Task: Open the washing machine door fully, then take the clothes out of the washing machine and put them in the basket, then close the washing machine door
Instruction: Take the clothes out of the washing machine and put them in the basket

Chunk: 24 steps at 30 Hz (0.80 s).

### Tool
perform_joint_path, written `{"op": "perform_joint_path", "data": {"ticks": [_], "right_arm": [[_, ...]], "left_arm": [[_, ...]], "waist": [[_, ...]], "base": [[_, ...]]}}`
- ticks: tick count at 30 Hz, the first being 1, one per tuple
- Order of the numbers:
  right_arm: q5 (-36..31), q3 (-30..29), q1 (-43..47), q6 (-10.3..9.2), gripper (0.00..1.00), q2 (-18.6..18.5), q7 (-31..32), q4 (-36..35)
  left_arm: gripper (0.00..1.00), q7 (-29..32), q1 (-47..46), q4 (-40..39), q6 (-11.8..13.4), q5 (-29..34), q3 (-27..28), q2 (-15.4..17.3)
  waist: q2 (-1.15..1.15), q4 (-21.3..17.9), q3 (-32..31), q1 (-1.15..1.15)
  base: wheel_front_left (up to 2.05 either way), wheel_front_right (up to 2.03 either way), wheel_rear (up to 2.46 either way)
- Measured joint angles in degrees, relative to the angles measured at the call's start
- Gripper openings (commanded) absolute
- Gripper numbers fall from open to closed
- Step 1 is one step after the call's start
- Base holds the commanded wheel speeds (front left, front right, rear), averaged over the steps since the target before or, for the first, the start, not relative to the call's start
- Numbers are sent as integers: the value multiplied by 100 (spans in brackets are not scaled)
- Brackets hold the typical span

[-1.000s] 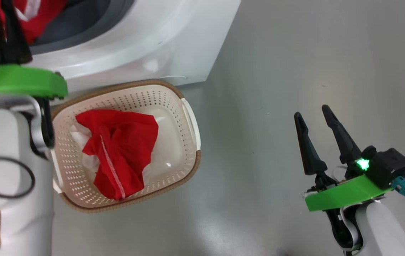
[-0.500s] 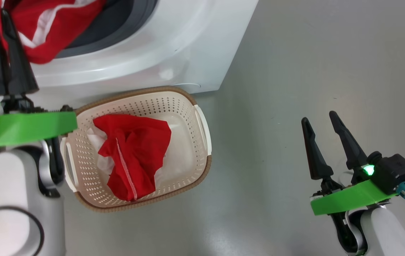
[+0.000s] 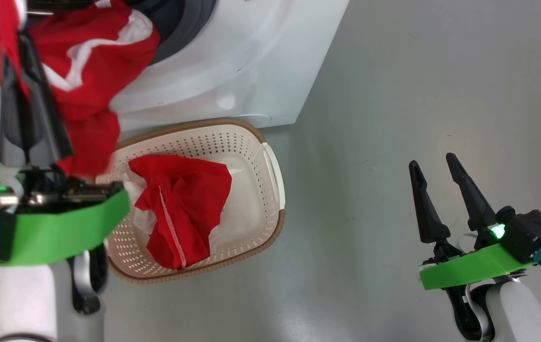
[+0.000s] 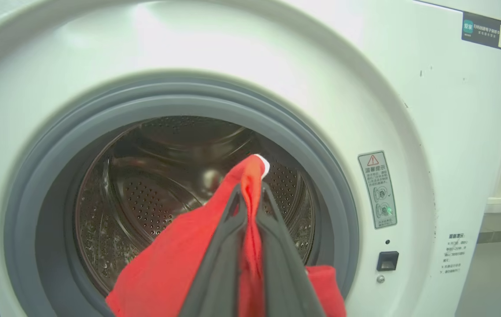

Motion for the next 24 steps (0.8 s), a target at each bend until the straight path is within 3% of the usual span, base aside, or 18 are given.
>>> {"op": "perform_joint_path", "data": {"ticks": [11, 24], "right_arm": [[0, -7, -3, 0, 100, 0, 0, -2], [9, 63, -52, 0, 100, 0, 0, -35]], "left_arm": [[0, 0, 198, 505, 131, -214, -129, 2], [0, 1, 266, 2274, -29, -377, -366, 7]], "waist": [[0, -18, 81, 0], [0, -74, 406, 0]], "base": [[0, 0, 0], [0, 0, 0]]}}
